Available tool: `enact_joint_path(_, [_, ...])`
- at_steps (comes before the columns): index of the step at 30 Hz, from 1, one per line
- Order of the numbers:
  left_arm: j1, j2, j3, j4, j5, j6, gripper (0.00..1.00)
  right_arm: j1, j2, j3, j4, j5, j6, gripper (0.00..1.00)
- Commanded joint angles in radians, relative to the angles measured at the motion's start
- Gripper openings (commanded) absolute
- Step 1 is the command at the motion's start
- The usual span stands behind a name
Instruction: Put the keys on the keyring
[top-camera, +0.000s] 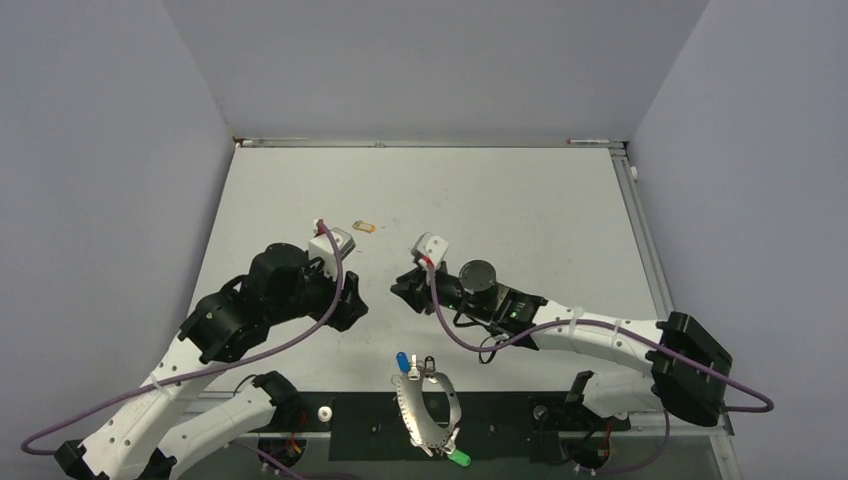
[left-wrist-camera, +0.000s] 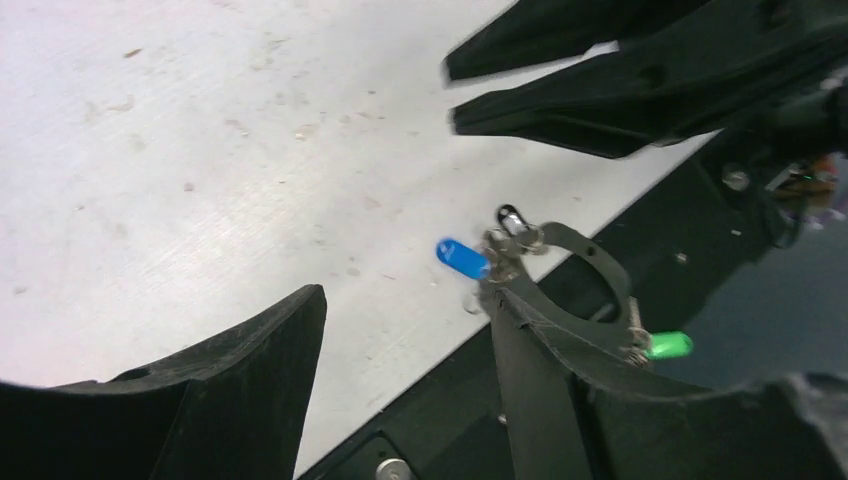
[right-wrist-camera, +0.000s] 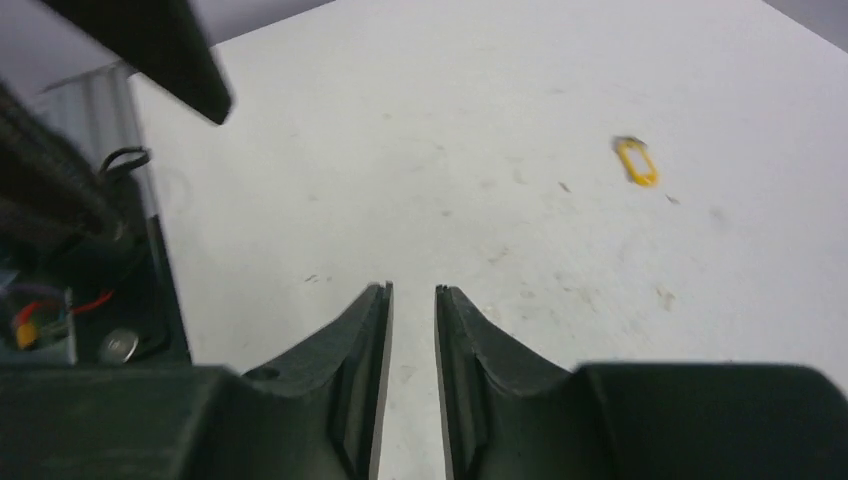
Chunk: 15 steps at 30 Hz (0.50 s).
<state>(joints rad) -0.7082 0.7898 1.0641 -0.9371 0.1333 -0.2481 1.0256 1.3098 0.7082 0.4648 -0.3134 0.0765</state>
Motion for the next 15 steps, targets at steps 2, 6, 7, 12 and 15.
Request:
enact_joint_path(2, [-0.002,-0.077,-0.162,0.253,-0.210,0.050,0.60,0.038,-0.095,0.057,-0.396,0.591,0.312,0.45])
enact_joint_path(6, [0.000,-0.102,-0.254,0.397,-0.240,0.049,0.65,0.237,-0.061,0.108,-0.673,0.826,0.494,0.68])
enact_joint_path(7, [0.005,-0.105,-0.273,0.423,-0.243,0.049,0.65,0.284,-0.031,0.130,-0.743,0.879,0.564,0.69])
enact_joint_path(12, [0.075,-0.145,-0.291,0.445,-0.225,0.035,0.64,0.456,0.140,0.190,-0.948,0.922,0.914,0.69])
enact_joint_path(15, [0.105,-0.183,-0.319,0.464,-0.203,0.026,0.65,0.518,0.227,0.220,-0.933,0.865,1.007,0.76])
